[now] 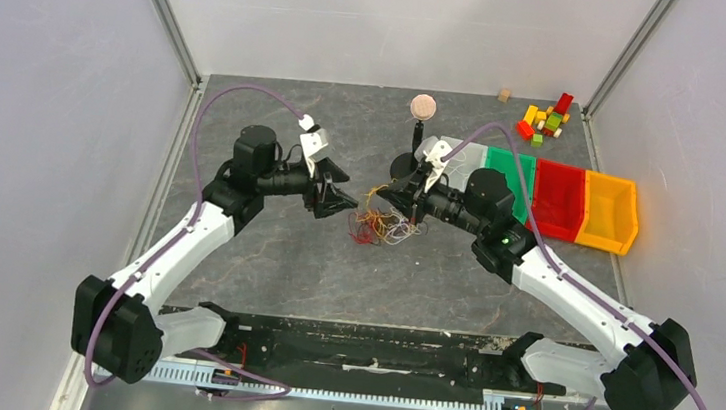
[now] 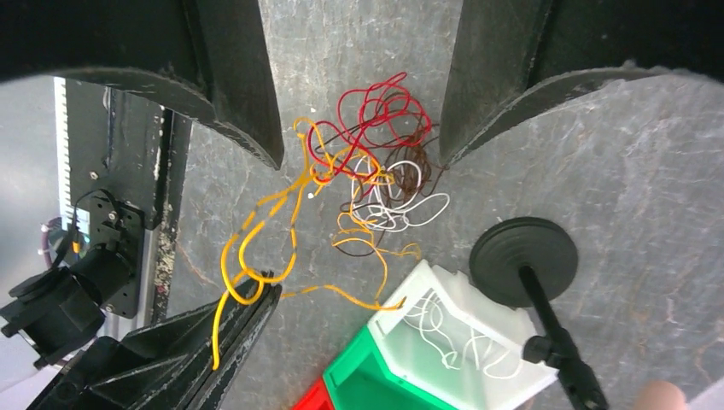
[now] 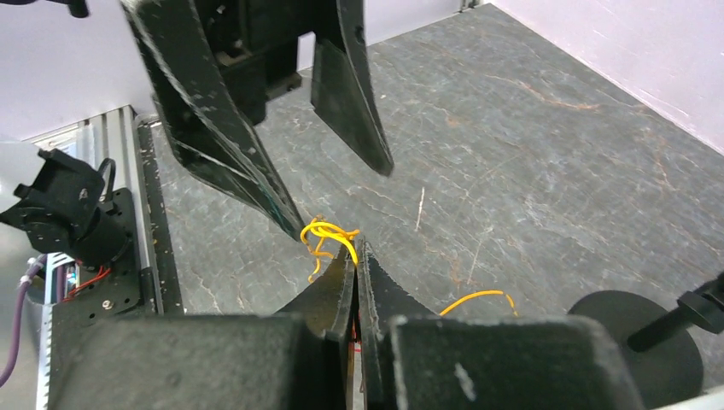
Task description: Untangle the cables
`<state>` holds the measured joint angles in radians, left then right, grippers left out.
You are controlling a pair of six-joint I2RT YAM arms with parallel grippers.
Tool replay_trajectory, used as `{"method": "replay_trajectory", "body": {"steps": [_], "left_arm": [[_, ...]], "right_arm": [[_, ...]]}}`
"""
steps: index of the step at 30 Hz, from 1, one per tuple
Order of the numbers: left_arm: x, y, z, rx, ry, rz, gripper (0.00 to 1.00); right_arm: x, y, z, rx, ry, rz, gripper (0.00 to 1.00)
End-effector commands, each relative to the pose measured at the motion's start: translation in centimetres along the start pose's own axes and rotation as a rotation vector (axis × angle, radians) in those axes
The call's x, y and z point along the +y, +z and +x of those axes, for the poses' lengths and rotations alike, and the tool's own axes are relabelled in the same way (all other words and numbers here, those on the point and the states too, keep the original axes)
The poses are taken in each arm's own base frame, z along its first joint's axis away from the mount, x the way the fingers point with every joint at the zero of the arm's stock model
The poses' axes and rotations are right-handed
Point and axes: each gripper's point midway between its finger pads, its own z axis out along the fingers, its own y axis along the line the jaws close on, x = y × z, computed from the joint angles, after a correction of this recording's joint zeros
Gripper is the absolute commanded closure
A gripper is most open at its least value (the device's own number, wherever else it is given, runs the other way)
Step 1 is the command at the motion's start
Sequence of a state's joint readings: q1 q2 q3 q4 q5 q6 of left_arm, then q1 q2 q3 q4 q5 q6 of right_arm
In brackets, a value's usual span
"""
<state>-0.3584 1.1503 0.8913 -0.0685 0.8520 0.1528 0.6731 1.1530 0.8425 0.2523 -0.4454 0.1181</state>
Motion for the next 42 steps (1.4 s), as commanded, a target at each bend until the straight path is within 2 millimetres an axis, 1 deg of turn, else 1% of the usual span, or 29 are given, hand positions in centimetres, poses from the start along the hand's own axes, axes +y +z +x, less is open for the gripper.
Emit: {"method": "replay_trajectory", "body": {"steps": [1, 4, 6, 7, 9, 10, 11, 15, 18, 19, 23, 26, 27, 29, 31, 33, 34, 35, 38, 40, 41, 42], "left_arm": [[-1.1, 1.2, -2.2, -0.048, 0.043, 0.053, 0.3], [-1.5, 1.8, -1.8, -0.038, 0.034, 0.094, 0.38], [-1.8, 2.2, -1.4, -0.028, 0.022, 0.111, 0.46], [-2.0, 2.3, -0.8, -0.018, 0.014, 0.117, 0.54], [-1.7, 2.5, 0.3, 0.002, -0.001, 0.098, 0.77], [-1.4, 2.5, 0.8, 0.011, -0.008, 0.083, 0.91], [-1.5, 2.4, 1.6, 0.032, -0.011, 0.086, 0.98], [-2.8, 1.2, 5.5, 0.114, -0.043, 0.092, 0.98], [-3.1, -0.4, 9.3, 0.198, -0.064, 0.067, 0.98], [-3.0, -1.0, 10.5, 0.224, -0.063, 0.055, 0.98], [-2.0, -3.4, 13.6, 0.317, -0.064, 0.003, 0.98], [-0.8, -5.5, 14.8, 0.366, -0.067, -0.038, 0.98], [-0.4, -6.2, 15.3, 0.385, -0.06, -0.051, 0.98], [0.4, -7.9, 15.8, 0.41, -0.067, -0.083, 0.98], [1.6, -9.7, 15.8, 0.409, -0.087, -0.133, 0.98], [2.3, -11.3, 16.0, 0.425, -0.102, -0.162, 0.98], [2.4, -11.9, 16.2, 0.434, -0.105, -0.166, 0.98], [2.6, -12.4, 16.3, 0.439, -0.11, -0.177, 0.98], [3.3, -13.1, 16.6, 0.453, -0.095, -0.208, 0.98], [3.7, -13.2, 15.9, 0.446, -0.087, -0.215, 0.97], [3.6, -13.1, 14.9, 0.428, -0.076, -0.197, 0.81], [3.1, -13.0, 14.0, 0.411, -0.08, -0.172, 0.61]], "right_arm": [[1.3, -0.1, -2.5, -0.077, -0.058, -0.043, 1.0], [1.4, -0.1, -3.0, -0.085, -0.064, -0.035, 1.0], [1.3, -0.1, -3.3, -0.091, -0.065, -0.026, 1.0], [1.2, -0.1, -3.6, -0.098, -0.061, -0.021, 1.0], [1.2, -0.2, -4.5, -0.118, -0.059, -0.013, 1.0], [1.1, -0.3, -5.1, -0.132, -0.059, -0.004, 1.0], [0.9, -0.4, -6.0, -0.151, -0.064, 0.012, 1.0], [0.2, -1.2, -9.8, -0.229, -0.092, 0.075, 1.0], [-0.8, -2.1, -13.1, -0.294, -0.106, 0.135, 1.0], [-1.0, -2.4, -14.1, -0.313, -0.109, 0.15, 1.0], [-2.0, -3.7, -17.4, -0.377, -0.135, 0.222, 1.0], [-2.8, -5.0, -19.8, -0.422, -0.151, 0.262, 1.0], [-3.1, -5.3, -20.3, -0.428, -0.154, 0.278, 1.0], [-3.3, -5.8, -20.8, -0.425, -0.165, 0.288, 1.0], [-3.7, -6.0, -19.6, -0.393, -0.17, 0.303, 1.0], [-3.9, -6.1, -18.3, -0.363, -0.165, 0.307, 1.0], [-3.8, -6.2, -18.0, -0.358, -0.162, 0.302, 1.0], [-3.7, -6.2, -17.7, -0.356, -0.159, 0.296, 1.0], [-2.9, -6.0, -18.3, -0.367, -0.145, 0.254, 1.0], [-2.1, -5.7, -18.8, -0.359, -0.146, 0.204, 1.0], [-1.9, -5.7, -19.0, -0.355, -0.138, 0.192, 1.0], [-1.7, -5.6, -19.1, -0.345, -0.127, 0.182, 1.0]]}}
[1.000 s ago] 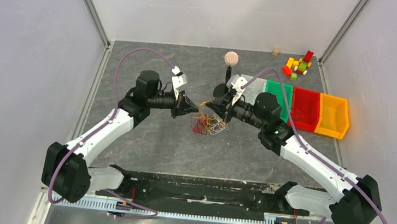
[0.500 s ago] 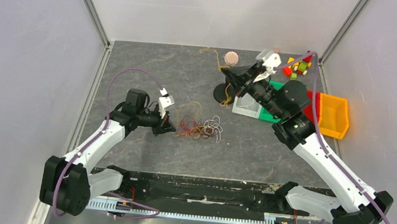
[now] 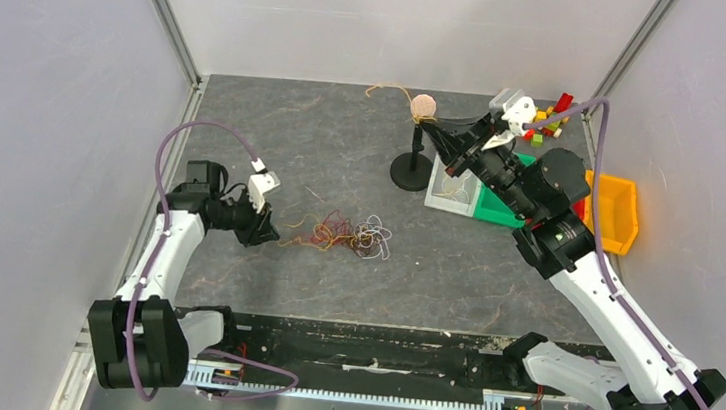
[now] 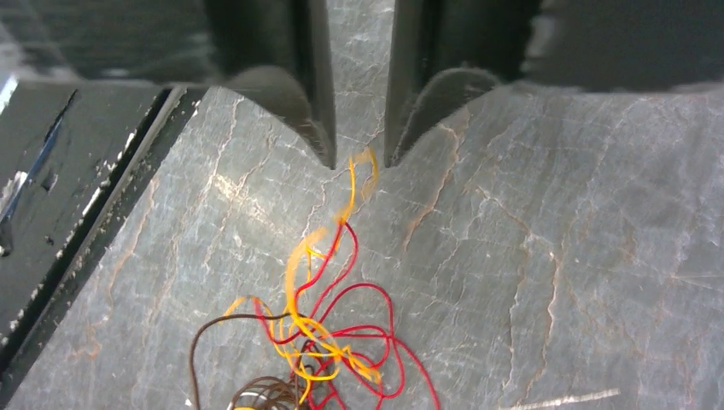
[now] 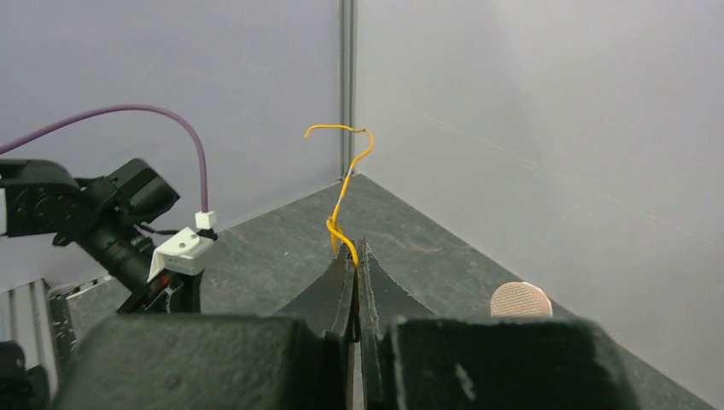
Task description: Untangle the cables
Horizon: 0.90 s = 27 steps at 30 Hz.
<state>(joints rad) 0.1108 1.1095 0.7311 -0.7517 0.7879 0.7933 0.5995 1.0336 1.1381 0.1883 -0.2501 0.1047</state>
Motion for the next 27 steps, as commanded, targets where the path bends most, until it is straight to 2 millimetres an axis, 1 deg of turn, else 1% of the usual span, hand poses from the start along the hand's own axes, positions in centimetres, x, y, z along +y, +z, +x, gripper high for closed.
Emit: {"method": "replay_trajectory", "body": {"steps": [1, 2, 3, 5, 7, 9, 10, 11, 13, 14, 15, 17, 18, 19, 22, 23, 25, 27], "left_arm": [[-0.7, -2.0, -4.2, -0.077, 0.093, 0.051, 0.45], [-0.8, -2.5, -5.5, -0.108, 0.087, 0.051, 0.35], [-0.9, -2.9, -6.4, -0.13, 0.084, 0.045, 0.32], [-1.0, -3.6, -7.8, -0.162, 0.113, 0.036, 0.29], [-1.1, -4.0, -8.6, -0.178, 0.149, 0.02, 0.27], [-0.8, -4.3, -9.4, -0.201, 0.162, -0.004, 0.25], [-0.8, -4.3, -9.7, -0.209, 0.16, -0.01, 0.24], [-0.7, -4.4, -10.0, -0.219, 0.158, -0.014, 0.24], [-0.7, -4.4, -10.3, -0.229, 0.154, -0.01, 0.23], [-0.7, -4.3, -10.4, -0.233, 0.148, -0.011, 0.23], [-0.6, -4.3, -10.6, -0.241, 0.14, -0.012, 0.23], [-0.6, -4.1, -10.7, -0.251, 0.13, -0.008, 0.22], [-0.7, -4.0, -10.7, -0.255, 0.128, -0.003, 0.22], [-0.7, -3.9, -10.7, -0.258, 0.127, -0.002, 0.22], [-0.7, -3.9, -10.9, -0.265, 0.13, -0.002, 0.22], [-0.6, -3.9, -11.0, -0.266, 0.131, -0.005, 0.22], [-0.6, -3.9, -11.0, -0.266, 0.128, -0.004, 0.22], [-0.7, -3.9, -11.0, -0.267, 0.123, -0.002, 0.22]], "right_arm": [[1.3, 0.2, -1.9, 0.004, 0.033, -0.068, 1.0], [1.2, 0.2, -1.8, 0.017, 0.037, -0.059, 1.0], [0.7, 0.1, -1.5, 0.04, 0.04, -0.035, 1.0], [-0.3, -0.4, -0.9, 0.09, 0.047, 0.014, 1.0], [-1.2, -1.3, -0.1, 0.131, 0.059, 0.059, 1.0], [-2.8, -2.4, 1.0, 0.19, 0.075, 0.124, 1.0], [-3.8, -2.9, 1.2, 0.212, 0.08, 0.158, 1.0], [-5.2, -3.6, 1.8, 0.244, 0.094, 0.201, 1.0], [-8.0, -4.9, 2.1, 0.276, 0.124, 0.266, 1.0], [-9.5, -5.7, 1.9, 0.281, 0.139, 0.297, 1.0], [-11.2, -6.6, 1.9, 0.293, 0.157, 0.331, 1.0], [-14.8, -8.6, 1.1, 0.306, 0.178, 0.394, 1.0], [-16.7, -10.0, 0.6, 0.31, 0.189, 0.43, 1.0], [-17.9, -11.0, 0.3, 0.317, 0.203, 0.441, 1.0], [-22.5, -14.5, -1.0, 0.325, 0.238, 0.503, 1.0], [-23.9, -15.4, -1.7, 0.322, 0.236, 0.53, 1.0], [-26.9, -17.7, -2.4, 0.318, 0.233, 0.582, 1.0], [-29.3, -19.3, -2.3, 0.335, 0.203, 0.627, 1.0]]}}
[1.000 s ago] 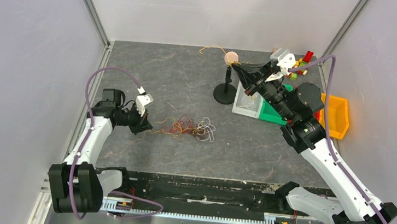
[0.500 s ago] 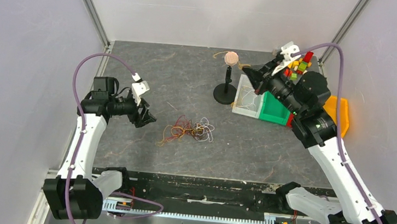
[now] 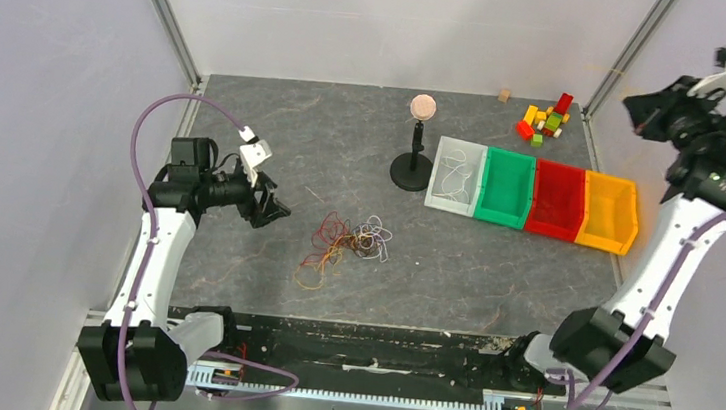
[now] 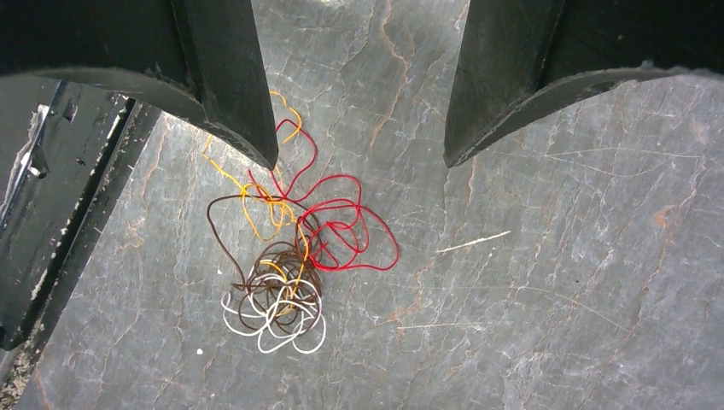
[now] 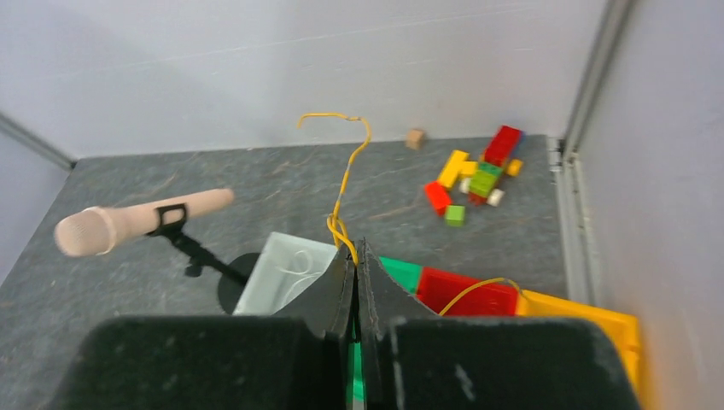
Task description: Untangle the cables
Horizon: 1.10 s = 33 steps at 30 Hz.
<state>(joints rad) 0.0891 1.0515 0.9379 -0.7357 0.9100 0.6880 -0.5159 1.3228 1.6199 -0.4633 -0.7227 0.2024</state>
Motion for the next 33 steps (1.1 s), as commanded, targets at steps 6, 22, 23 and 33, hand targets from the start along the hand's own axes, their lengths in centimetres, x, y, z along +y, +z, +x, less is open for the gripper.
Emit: {"method": "replay_trajectory", "body": {"steps": [6, 22, 23, 33], "left_arm": [[-0.4, 0.1, -0.7, -0.042, 0.002, 0.007, 0.21], [0.4, 0.9, 0.0, -0.042, -0.034, 0.0, 0.21], [0.4, 1.0, 0.0, -0.041, -0.037, 0.001, 0.21], [-0.2, 1.0, 0.7, -0.037, -0.055, 0.002, 0.2]], "right_arm": [[-8.2, 0.9, 0.9, 0.069, -0.063, 0.057, 1.0], [-13.5, 1.9, 6.3, 0.213, -0.188, 0.148, 1.0], [-14.3, 1.7, 8.6, 0.259, -0.197, 0.157, 1.0], [-18.2, 0.6, 20.4, 0.507, -0.243, 0.185, 1.0]]}}
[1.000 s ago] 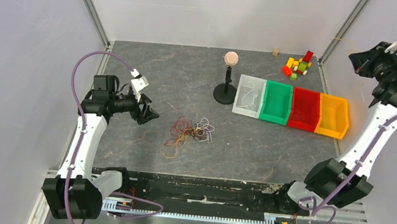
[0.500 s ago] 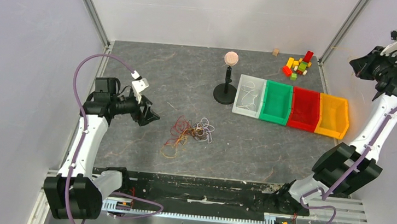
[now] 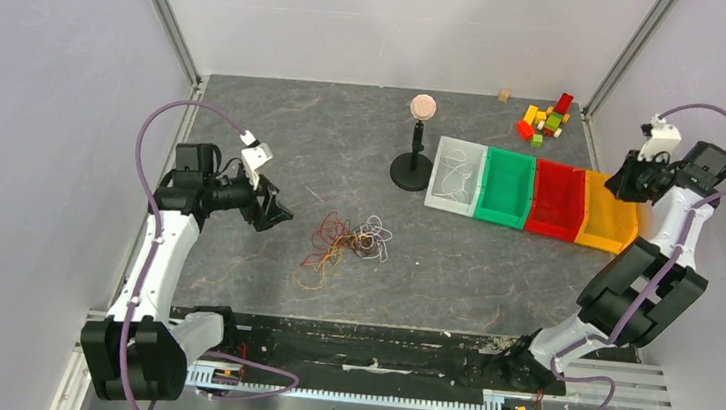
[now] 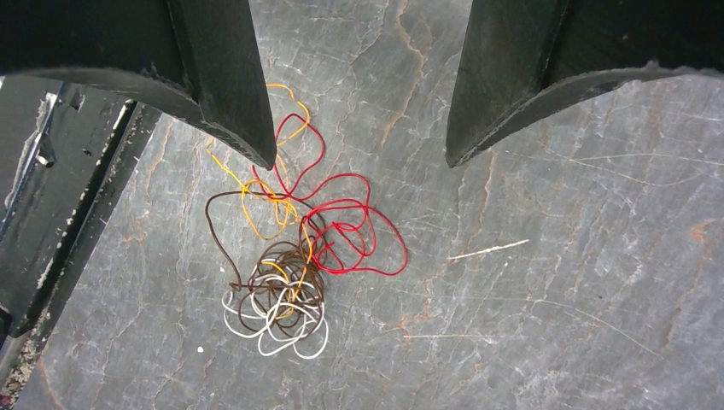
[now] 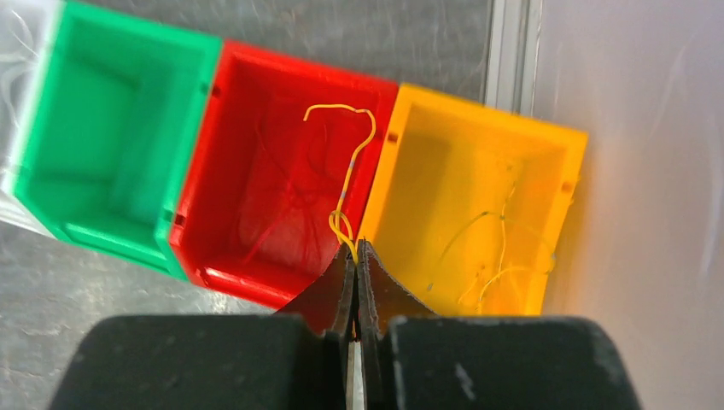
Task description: Untangle the cables
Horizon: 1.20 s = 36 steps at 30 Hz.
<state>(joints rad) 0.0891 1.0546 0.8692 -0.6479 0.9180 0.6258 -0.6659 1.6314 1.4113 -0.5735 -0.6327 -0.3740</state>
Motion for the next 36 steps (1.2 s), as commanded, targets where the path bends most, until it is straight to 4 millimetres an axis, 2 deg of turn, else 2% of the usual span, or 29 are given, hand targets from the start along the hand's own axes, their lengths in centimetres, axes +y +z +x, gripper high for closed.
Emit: {"method": "replay_trajectory", "body": {"steps": [1, 3, 8, 13, 16, 20, 25, 29, 30, 32, 36], "left_arm": [[-0.3, 0.0, -0.4, -0.026, -0.009, 0.004, 0.2], [-0.3, 0.2, -0.4, -0.03, -0.017, 0.002, 0.2], [-0.1, 0.3, -0.6, -0.042, -0.032, -0.005, 0.2], [0.1, 0.3, -0.6, -0.039, -0.034, -0.011, 0.2], [0.1, 0.3, -0.3, -0.032, -0.036, -0.014, 0.2], [0.1, 0.4, -0.1, -0.028, -0.039, -0.014, 0.2], [0.4, 0.5, -0.1, -0.029, -0.039, -0.014, 0.2], [0.4, 0.7, 0.0, -0.026, -0.048, -0.008, 0.2], [0.4, 0.6, 0.0, -0.024, -0.046, -0.007, 0.19], [0.1, 0.5, 0.1, -0.016, -0.038, 0.001, 0.18], [0.0, 0.2, 0.3, 0.008, -0.035, -0.002, 0.18]], "right_arm": [[-2.1, 0.2, 1.8, 0.049, -0.115, 0.081, 1.0], [-3.0, 0.6, 2.7, 0.087, -0.107, 0.11, 1.0], [-5.6, 1.2, 3.6, 0.135, -0.107, 0.237, 1.0], [-6.4, 2.1, 6.0, 0.256, -0.202, 0.351, 1.0], [-7.7, 1.9, 7.5, 0.317, -0.228, 0.463, 1.0], [-9.7, 0.5, 8.6, 0.378, -0.254, 0.606, 1.0], [-9.0, 0.2, 9.9, 0.428, -0.299, 0.607, 1.0], [-5.9, 2.4, 9.6, 0.381, -0.312, 0.441, 1.0], [-5.3, 2.9, 9.2, 0.366, -0.311, 0.415, 0.98], [-3.8, 3.8, 8.0, 0.33, -0.306, 0.346, 0.76], [-2.4, 3.1, 4.9, 0.272, -0.294, 0.283, 0.37]]}}
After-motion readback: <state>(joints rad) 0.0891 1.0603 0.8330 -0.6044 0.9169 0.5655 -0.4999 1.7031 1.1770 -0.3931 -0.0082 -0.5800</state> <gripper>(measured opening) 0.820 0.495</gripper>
